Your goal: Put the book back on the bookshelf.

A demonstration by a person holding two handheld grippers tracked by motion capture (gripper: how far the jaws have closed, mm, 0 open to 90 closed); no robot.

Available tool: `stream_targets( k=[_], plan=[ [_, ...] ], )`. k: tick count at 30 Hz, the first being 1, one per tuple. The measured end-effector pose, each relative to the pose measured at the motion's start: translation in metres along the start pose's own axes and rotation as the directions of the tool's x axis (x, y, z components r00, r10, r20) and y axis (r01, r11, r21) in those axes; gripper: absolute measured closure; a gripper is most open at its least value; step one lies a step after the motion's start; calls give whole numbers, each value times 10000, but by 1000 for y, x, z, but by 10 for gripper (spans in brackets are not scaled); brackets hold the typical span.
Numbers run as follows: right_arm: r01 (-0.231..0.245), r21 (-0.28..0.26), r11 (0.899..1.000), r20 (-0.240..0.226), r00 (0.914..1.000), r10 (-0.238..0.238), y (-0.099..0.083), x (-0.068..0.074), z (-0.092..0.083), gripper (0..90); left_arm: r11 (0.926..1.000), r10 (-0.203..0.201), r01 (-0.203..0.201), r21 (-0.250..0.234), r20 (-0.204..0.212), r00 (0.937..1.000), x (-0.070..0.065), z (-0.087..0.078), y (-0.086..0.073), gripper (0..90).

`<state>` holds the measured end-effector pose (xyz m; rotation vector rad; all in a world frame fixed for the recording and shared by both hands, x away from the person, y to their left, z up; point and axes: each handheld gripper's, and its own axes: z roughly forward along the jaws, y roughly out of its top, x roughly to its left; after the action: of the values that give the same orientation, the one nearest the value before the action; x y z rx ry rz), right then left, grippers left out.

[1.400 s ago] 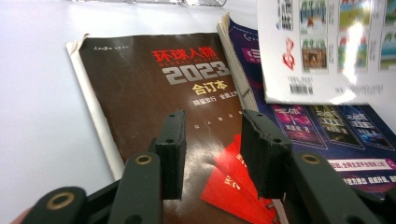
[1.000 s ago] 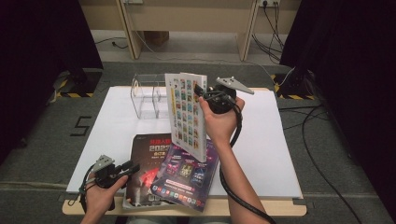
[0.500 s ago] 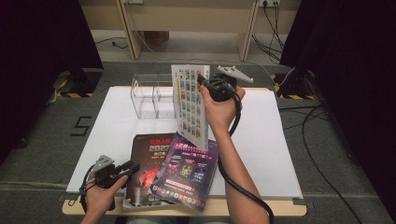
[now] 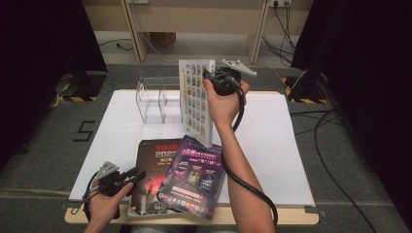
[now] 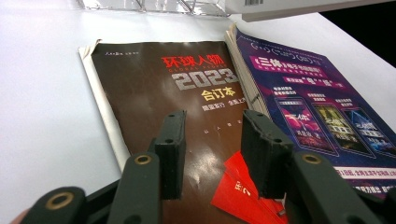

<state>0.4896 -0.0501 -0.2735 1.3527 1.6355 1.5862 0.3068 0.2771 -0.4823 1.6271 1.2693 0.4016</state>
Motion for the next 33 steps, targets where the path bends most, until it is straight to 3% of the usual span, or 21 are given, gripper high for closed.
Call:
stream_targets(
  k=[29,33],
  plan=[
    [626,-336,9975,966,9936,-591,5,10,51,741,10000,65,-65,-47,16,10000,-1,0,-2,598],
    [947,-529,9941,1155,9894,-881,3,13,61,741,10000,62,-62,-55,42,10000,0,0,-2,598]
  ],
)
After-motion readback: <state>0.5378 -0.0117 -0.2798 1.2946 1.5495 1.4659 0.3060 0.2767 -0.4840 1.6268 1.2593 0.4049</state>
